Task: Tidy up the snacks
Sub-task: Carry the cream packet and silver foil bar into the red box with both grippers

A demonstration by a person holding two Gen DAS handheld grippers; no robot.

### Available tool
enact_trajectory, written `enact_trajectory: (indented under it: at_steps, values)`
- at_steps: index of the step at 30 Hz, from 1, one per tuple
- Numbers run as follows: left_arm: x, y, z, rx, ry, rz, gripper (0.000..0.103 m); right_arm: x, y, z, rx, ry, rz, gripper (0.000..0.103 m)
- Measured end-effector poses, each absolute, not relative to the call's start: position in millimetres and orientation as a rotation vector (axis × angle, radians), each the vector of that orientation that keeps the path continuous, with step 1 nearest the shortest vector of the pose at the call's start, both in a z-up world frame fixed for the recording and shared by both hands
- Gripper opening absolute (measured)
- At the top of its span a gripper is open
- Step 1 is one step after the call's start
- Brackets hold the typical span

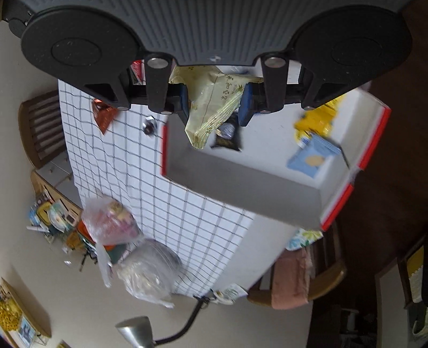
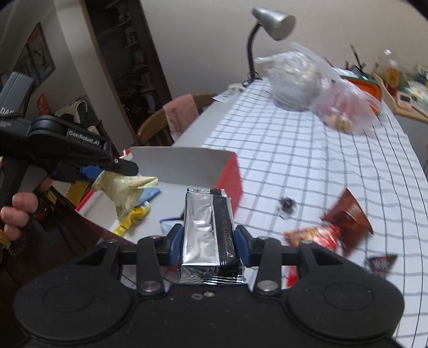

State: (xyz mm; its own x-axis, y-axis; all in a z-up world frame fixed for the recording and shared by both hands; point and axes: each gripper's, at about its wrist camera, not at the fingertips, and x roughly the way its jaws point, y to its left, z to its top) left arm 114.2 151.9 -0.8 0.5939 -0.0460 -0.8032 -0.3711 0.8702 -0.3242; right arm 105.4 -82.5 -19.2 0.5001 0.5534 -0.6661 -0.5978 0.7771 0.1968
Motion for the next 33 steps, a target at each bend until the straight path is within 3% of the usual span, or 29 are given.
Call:
enact_trajectory:
  at_steps: [13, 33]
  values:
    - [138.7, 232.5, -26.2, -0.433, 0.960, 0.265, 0.035, 130.0, 15.7, -48.6, -0.189, 0.827, 0.682, 0.041]
    - [200.9, 250.8, -81.6, -0.330, 1.170, 0.248, 0.036, 162.6, 83.5, -105.0, -0.366, 0.972, 0.659, 0.041]
